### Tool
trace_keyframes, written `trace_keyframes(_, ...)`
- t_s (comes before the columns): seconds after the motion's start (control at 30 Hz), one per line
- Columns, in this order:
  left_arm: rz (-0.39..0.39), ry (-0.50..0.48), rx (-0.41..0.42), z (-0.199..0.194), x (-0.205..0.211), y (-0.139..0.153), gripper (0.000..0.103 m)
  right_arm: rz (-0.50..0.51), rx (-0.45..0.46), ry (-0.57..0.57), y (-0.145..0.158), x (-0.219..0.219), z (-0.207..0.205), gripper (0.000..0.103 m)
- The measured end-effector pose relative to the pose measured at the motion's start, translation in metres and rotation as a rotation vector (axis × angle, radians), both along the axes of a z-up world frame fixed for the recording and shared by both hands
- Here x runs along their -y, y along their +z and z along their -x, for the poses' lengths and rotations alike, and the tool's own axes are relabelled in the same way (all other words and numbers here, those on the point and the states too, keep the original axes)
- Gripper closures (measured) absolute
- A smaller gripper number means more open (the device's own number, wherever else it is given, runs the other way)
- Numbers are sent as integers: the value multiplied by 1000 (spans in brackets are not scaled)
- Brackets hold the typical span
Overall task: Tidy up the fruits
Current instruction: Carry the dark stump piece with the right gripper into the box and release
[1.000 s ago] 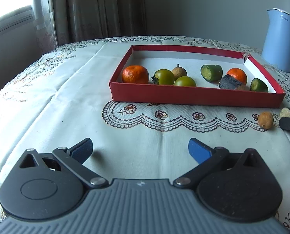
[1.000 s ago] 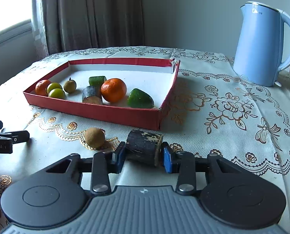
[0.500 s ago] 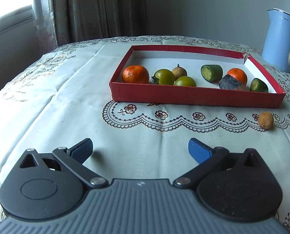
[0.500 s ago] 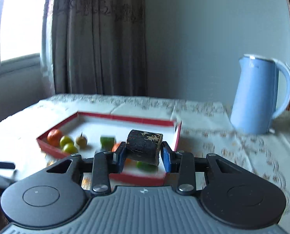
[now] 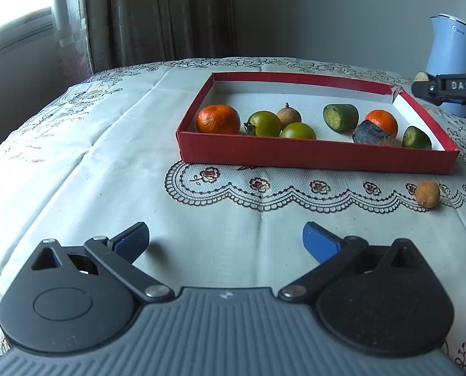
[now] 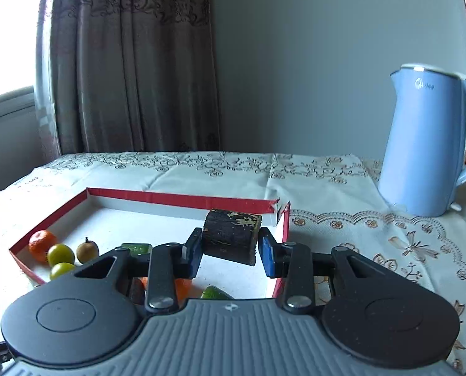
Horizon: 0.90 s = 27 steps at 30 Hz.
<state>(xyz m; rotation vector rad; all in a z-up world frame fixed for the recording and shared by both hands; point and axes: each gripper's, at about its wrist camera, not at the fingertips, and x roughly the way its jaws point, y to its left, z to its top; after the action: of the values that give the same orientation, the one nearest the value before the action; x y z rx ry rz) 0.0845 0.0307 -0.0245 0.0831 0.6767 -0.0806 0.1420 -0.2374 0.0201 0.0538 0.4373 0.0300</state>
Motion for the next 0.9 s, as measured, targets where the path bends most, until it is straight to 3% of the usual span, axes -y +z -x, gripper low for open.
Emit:
trace_keyframes(0.57, 11, 1, -5, -2, -1, 0, 0, 21, -98, 4, -27, -3, -29, 67)
trace_keyframes(0.9, 13, 1, -7, -2, -1, -1, 0, 34, -108, 3, -31, -6, -32, 65)
